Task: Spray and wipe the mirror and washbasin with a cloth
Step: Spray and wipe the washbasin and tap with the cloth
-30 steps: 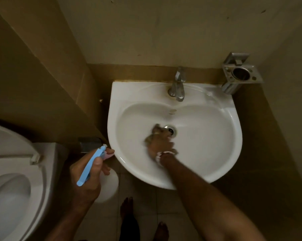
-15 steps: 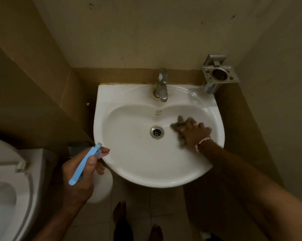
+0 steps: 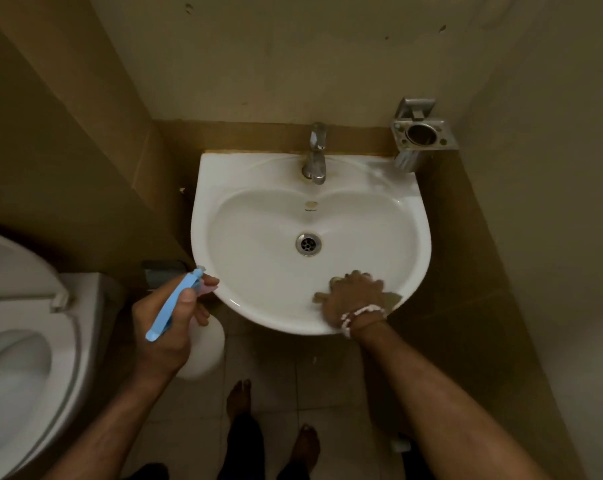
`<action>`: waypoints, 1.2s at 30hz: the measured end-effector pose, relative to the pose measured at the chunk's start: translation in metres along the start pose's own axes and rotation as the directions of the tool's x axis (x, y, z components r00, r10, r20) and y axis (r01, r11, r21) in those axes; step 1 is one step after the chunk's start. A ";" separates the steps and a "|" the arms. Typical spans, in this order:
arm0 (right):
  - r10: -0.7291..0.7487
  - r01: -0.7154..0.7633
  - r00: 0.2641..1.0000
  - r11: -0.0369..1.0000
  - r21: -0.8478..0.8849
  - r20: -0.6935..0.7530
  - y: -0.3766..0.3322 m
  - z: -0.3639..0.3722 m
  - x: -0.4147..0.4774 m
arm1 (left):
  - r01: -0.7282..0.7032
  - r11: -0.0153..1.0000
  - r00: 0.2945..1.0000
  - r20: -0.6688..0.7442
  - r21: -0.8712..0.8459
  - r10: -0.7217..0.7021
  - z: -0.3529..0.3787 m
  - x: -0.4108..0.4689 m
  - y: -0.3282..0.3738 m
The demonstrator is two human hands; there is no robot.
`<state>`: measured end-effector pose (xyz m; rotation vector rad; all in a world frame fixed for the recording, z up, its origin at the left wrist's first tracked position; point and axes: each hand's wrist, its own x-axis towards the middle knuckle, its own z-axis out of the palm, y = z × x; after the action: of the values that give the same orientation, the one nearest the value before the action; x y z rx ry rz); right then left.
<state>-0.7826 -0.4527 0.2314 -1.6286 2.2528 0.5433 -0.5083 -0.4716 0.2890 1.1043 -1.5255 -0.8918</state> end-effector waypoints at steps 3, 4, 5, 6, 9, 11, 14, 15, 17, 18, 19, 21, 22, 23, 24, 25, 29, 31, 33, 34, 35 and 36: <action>-0.079 0.068 0.996 0.960 0.272 0.030 -0.058 -0.004 -0.014 | 0.003 1.000 1.000 -0.009 0.004 -0.003 0.007 -0.006 0.009; -0.112 0.103 0.994 0.935 0.340 0.007 -0.074 -0.007 -0.020 | 0.005 1.000 1.000 -0.005 0.005 -0.005 0.011 -0.008 0.012; -0.137 0.143 0.990 0.912 0.385 -0.043 -0.087 -0.008 -0.027 | 0.002 1.000 1.000 0.002 0.012 -0.002 0.013 -0.009 0.014; -0.152 0.184 0.982 0.895 0.405 -0.111 -0.095 -0.008 -0.032 | -0.004 1.000 1.000 0.014 0.021 0.003 0.015 -0.009 0.014; -0.191 0.303 0.928 0.886 0.352 -0.319 -0.082 0.004 -0.050 | -0.010 0.999 0.999 0.052 0.030 0.009 0.023 -0.012 0.019; -0.238 0.362 0.866 0.905 0.224 -0.440 -0.051 0.018 -0.058 | -0.019 0.999 0.997 0.069 0.038 0.016 0.028 -0.012 0.021; -0.211 0.322 0.836 0.936 0.143 -0.506 0.016 0.028 -0.055 | -0.042 0.999 0.996 0.084 0.032 0.039 0.038 -0.010 0.028; -0.177 0.288 0.841 0.946 0.147 -0.511 0.039 0.028 -0.050 | -0.055 0.998 0.995 0.085 0.014 0.053 0.040 -0.008 0.032; -0.106 0.215 0.847 0.965 0.153 -0.521 0.083 0.028 -0.034 | -0.074 0.997 0.994 0.081 -0.025 0.076 0.045 -0.003 0.040; -0.084 0.186 0.855 0.971 0.151 -0.512 0.101 0.025 -0.025 | -0.077 0.996 0.994 0.078 -0.040 0.080 0.047 0.000 0.044; -0.069 0.164 0.866 0.975 0.152 -0.496 0.117 0.021 -0.013 | -0.079 0.995 0.994 0.076 -0.052 0.083 0.050 0.004 0.048; -0.023 0.119 0.884 0.977 0.179 -0.466 0.141 0.014 0.012 | -0.087 0.994 0.992 0.083 -0.061 0.092 0.055 0.011 0.054; 0.010 0.093 0.884 0.976 0.197 -0.468 0.150 0.010 0.027 | -0.100 0.993 0.991 0.085 -0.065 0.105 0.057 0.016 0.057; 0.043 0.068 0.876 0.975 0.212 -0.480 0.157 0.005 0.043 | -0.118 0.991 0.989 0.084 -0.070 0.124 0.059 0.021 0.059; 0.077 0.043 0.871 0.972 0.232 -0.485 0.163 0.002 0.058 | -0.132 0.988 0.987 0.085 -0.074 0.139 0.061 0.025 0.060; 0.114 0.020 0.870 0.964 0.266 -0.480 0.166 -0.002 0.072 | -0.142 0.987 0.985 0.085 -0.077 0.148 0.062 0.029 0.060; 0.289 -0.071 0.820 0.908 0.413 -0.494 0.163 -0.020 0.118 | -0.178 0.979 0.980 0.076 -0.104 0.186 0.069 0.045 0.057; 0.320 -0.144 0.789 0.926 0.348 -0.524 0.154 -0.027 0.129 | -0.188 0.975 0.977 0.077 -0.115 0.198 0.074 0.050 0.053; 0.324 -0.201 0.769 0.941 0.273 -0.551 0.138 -0.032 0.138 | -0.163 0.979 0.983 0.071 -0.122 0.172 0.078 0.056 0.049; 0.327 -0.222 0.767 0.942 0.250 -0.551 0.126 -0.037 0.141 | -0.148 0.981 0.985 0.066 -0.127 0.157 0.080 0.060 0.046; 0.335 -0.238 0.774 0.940 0.244 -0.537 0.112 -0.039 0.144 | -0.139 0.982 0.987 0.066 -0.128 0.148 0.081 0.062 0.044; 0.349 -0.241 0.775 0.934 0.264 -0.527 0.096 -0.041 0.149 | -0.134 0.983 0.987 0.066 -0.125 0.143 0.082 0.065 0.042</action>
<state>-0.9206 -0.5693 0.2114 -1.4813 2.9180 -0.1239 -0.6021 -0.5198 0.3295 0.8753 -1.5689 -0.9247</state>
